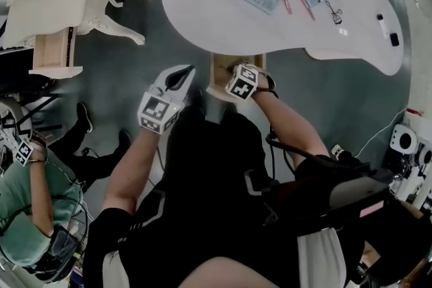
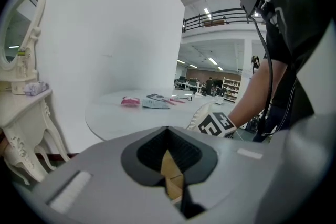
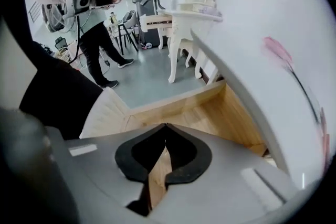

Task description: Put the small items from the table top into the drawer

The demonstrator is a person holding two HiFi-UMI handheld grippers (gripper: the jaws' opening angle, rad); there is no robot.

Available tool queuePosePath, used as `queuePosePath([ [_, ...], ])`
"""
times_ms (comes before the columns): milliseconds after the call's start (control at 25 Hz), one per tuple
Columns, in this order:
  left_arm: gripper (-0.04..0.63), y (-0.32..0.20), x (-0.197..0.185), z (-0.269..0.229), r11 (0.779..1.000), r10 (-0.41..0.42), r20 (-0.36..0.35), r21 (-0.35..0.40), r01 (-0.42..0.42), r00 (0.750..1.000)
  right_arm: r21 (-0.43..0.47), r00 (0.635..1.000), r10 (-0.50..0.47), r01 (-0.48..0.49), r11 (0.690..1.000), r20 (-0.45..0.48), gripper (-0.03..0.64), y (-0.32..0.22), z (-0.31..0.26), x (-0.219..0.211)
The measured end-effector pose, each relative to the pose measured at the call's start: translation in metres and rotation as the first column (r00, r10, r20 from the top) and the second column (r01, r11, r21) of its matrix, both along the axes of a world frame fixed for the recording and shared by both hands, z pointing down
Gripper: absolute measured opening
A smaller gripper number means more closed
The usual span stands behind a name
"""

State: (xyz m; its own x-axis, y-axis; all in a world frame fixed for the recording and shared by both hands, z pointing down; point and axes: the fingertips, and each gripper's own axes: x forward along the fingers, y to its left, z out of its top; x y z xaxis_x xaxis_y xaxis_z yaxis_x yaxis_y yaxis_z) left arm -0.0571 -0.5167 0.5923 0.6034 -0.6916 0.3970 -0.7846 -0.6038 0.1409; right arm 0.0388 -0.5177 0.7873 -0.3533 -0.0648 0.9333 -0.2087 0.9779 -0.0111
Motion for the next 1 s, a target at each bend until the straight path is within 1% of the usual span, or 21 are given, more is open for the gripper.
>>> queuePosePath([
  [120, 0.000, -0.001, 0.005, -0.026, 1.000, -0.003, -0.033, 0.024, 0.004, 0.999, -0.003, 0.997, 0.057, -0.057, 0.998, 0.061, 0.003, 0.002, -0.032, -0.003],
  [240, 0.000, 0.001, 0.014, -0.055, 0.998, 0.022, -0.076, 0.061, -0.017, 0.997, -0.020, 0.984, 0.102, -0.100, 0.995, 0.146, 0.003, 0.005, -0.070, -0.012],
  [360, 0.000, -0.003, 0.020, -0.082, 0.995, 0.023, -0.113, 0.103, -0.011, 0.993, 0.003, 0.965, 0.151, -0.155, 0.988, 0.216, 0.003, -0.002, -0.107, -0.012],
  [440, 0.000, -0.006, 0.018, -0.096, 0.993, 0.012, -0.115, 0.118, 0.002, 0.993, 0.014, 0.944, 0.191, -0.202, 0.979, 0.267, 0.003, -0.008, -0.132, -0.014],
  [560, 0.000, -0.006, 0.017, -0.114, 0.991, 0.003, -0.106, 0.136, 0.011, 0.994, 0.018, 0.907, 0.238, -0.260, 0.966, 0.347, 0.003, -0.014, -0.169, -0.015],
  [720, 0.000, -0.010, 0.018, -0.135, 0.988, 0.001, -0.114, 0.156, 0.017, 0.993, 0.031, 0.855, 0.288, -0.333, 0.942, 0.431, 0.003, -0.022, -0.214, -0.008],
  [880, 0.000, -0.012, 0.025, -0.153, 0.983, 0.009, -0.143, 0.183, 0.018, 0.990, 0.009, 0.766, 0.359, -0.430, 0.903, 0.534, 0.003, -0.028, -0.257, 0.002],
  [1000, 0.000, -0.012, 0.031, -0.166, 0.978, 0.019, -0.161, 0.208, 0.015, 0.987, 0.014, 0.713, 0.378, -0.476, 0.879, 0.590, 0.003, -0.030, -0.278, 0.011],
])
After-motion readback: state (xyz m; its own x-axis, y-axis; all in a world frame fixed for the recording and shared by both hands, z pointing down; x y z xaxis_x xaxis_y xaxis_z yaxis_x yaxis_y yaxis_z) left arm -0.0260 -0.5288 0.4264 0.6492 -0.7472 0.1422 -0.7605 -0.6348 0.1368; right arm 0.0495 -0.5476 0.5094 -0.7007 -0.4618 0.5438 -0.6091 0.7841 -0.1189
